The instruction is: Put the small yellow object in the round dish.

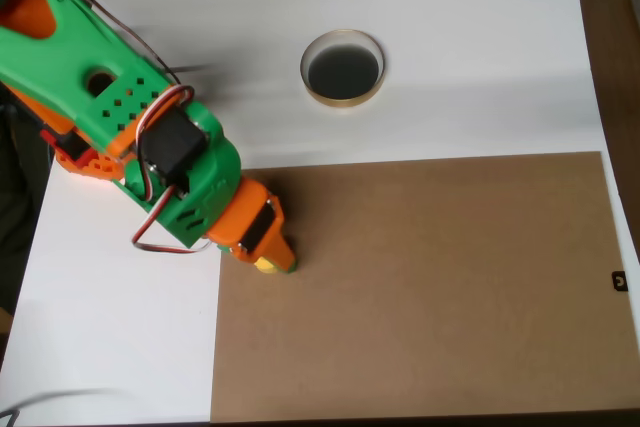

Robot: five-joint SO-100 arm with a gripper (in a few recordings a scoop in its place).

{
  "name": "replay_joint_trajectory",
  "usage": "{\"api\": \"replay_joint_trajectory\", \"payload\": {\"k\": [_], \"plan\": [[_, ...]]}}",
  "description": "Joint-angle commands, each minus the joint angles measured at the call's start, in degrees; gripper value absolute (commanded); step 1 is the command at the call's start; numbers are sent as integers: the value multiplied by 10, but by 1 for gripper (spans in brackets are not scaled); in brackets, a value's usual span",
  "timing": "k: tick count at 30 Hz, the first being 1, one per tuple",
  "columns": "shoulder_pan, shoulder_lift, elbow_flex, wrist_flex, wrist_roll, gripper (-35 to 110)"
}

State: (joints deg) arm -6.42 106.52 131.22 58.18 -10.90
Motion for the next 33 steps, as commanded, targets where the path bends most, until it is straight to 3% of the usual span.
{"api": "replay_joint_trajectory", "payload": {"k": [1,11,17,33], "plan": [[0,5,-34,-2,-4,16],[-4,-15,-53,-5,-4,13],[-2,-28,-69,-3,-4,1],[-33,-18,-201,108,-39,0]]}}
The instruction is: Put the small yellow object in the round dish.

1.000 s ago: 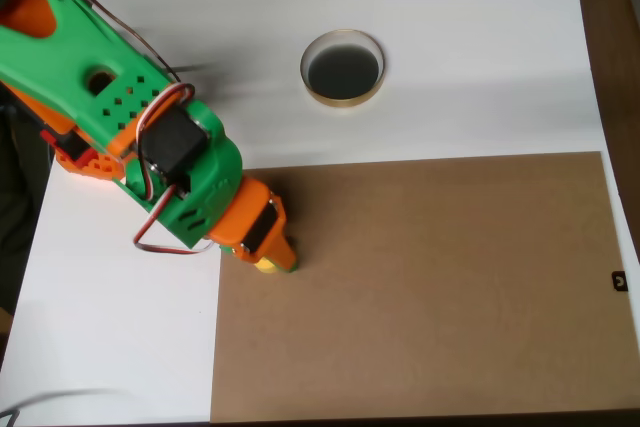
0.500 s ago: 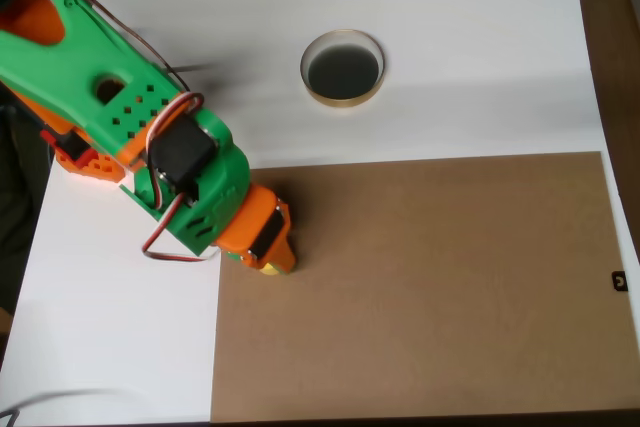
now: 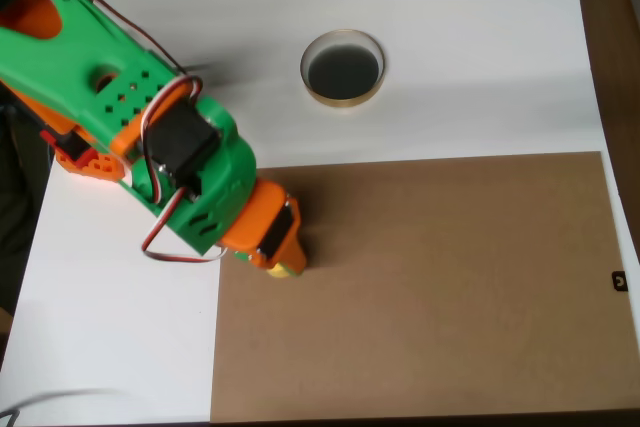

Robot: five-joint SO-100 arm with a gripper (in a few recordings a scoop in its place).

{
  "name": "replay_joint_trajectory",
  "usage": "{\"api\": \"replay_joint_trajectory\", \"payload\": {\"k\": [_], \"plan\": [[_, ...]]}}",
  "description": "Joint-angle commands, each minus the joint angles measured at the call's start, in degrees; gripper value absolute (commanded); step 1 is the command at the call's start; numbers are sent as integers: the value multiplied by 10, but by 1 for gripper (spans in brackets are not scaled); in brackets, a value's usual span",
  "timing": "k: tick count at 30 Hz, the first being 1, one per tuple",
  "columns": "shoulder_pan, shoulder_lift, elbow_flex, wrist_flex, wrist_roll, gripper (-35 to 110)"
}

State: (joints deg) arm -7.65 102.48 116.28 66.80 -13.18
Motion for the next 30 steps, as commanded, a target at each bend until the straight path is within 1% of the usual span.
{"api": "replay_joint_trajectory", "payload": {"k": [1,15,20,30], "plan": [[-31,23,-57,29,-19,0],[-216,4,-101,111,-61,0],[-287,-13,-134,140,-56,0],[-423,-54,-184,147,-32,0]]}}
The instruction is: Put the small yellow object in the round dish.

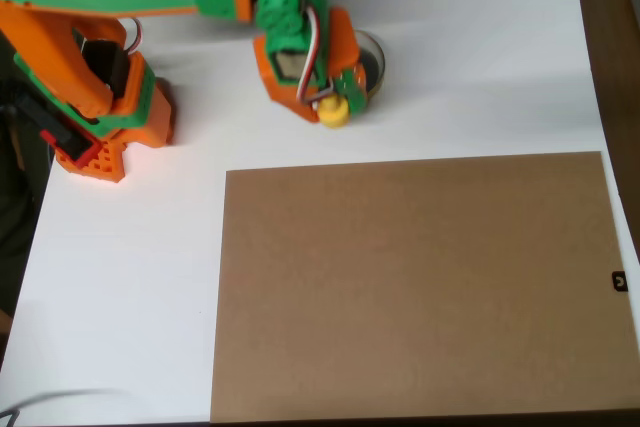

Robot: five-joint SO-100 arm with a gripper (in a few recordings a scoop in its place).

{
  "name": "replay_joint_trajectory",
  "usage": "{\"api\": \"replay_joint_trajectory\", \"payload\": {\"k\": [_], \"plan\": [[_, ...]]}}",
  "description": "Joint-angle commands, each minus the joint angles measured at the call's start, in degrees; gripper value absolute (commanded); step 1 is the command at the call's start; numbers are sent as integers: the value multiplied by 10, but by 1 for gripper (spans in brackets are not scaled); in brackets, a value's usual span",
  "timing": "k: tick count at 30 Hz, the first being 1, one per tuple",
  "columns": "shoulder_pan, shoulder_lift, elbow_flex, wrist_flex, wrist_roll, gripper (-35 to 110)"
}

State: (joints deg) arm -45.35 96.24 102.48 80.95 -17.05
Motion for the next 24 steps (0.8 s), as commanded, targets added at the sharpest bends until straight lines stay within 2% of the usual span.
{"api": "replay_joint_trajectory", "payload": {"k": [1,13,24], "plan": [[-60,6,-49,4,13,0],[-202,8,-32,-39,112,0],[-200,17,87,-122,120,0]]}}
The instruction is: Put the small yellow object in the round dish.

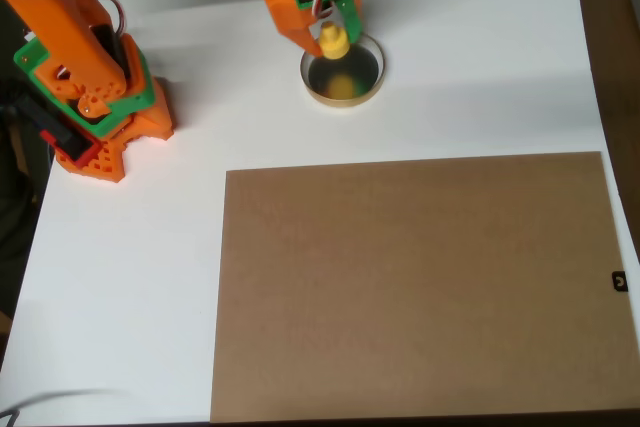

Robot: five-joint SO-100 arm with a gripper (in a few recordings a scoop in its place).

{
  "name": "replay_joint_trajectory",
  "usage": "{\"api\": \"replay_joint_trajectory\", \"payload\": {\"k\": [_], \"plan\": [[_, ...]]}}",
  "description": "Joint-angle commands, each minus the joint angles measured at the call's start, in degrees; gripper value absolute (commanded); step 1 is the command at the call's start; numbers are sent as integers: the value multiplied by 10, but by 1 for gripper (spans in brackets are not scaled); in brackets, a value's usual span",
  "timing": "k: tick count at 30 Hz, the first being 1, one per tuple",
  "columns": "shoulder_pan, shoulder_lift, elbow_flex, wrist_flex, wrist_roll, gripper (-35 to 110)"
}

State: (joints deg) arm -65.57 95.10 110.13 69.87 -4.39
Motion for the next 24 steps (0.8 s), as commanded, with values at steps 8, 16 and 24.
{"api": "replay_joint_trajectory", "payload": {"k": [8,16,24], "plan": [[12,26,18,-16,-8,0],[6,25,17,-13,2,6],[9,38,18,4,-4,14]]}}
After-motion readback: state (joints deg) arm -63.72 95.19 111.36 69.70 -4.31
